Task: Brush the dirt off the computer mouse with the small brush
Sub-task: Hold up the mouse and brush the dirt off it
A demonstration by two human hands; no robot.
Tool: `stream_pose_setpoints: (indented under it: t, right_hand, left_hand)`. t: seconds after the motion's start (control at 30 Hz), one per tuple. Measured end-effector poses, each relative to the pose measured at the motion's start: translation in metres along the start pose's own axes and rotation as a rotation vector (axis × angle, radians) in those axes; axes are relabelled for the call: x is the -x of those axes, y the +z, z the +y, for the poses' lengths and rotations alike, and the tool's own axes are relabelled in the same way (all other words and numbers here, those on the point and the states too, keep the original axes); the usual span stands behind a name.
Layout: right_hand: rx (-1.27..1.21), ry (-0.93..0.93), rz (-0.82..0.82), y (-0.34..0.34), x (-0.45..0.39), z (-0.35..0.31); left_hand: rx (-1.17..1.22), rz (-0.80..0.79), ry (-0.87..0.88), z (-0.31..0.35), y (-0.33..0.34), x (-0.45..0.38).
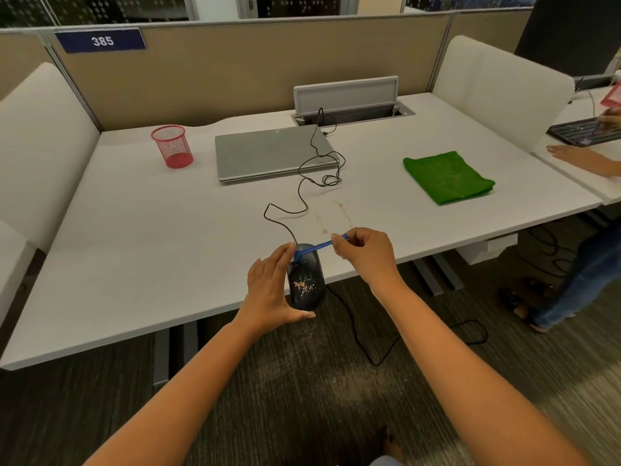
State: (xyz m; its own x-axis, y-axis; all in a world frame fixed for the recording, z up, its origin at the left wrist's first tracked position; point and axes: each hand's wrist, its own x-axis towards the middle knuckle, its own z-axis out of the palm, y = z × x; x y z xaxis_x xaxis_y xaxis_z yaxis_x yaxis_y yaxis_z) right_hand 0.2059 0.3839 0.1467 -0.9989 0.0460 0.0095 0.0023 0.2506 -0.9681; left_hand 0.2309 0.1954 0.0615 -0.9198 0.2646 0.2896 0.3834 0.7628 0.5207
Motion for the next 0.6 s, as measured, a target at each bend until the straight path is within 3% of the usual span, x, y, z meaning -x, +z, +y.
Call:
stream_pose_setpoints:
  t: [0.1, 0.37, 0.6]
  right_hand:
    - [-0.007, -0.016, 0.060, 0.0000, -0.0016, -0.0027]
    - [0.068, -0.031, -0.043, -0.0059, 0.0049, -0.0021]
    - [0.108, -0.073, -0.031, -0.0081, 0.0019, -0.0072]
  left_hand:
    - [0.007, 0.003, -0.003, 0.0002, 0.0009, 0.0004]
    - [-0.002, 0.015, -0.031, -0.0039, 0.0026, 0.0032]
    - [0.016, 0.053, -0.047, -0.0003, 0.0015, 0.0054]
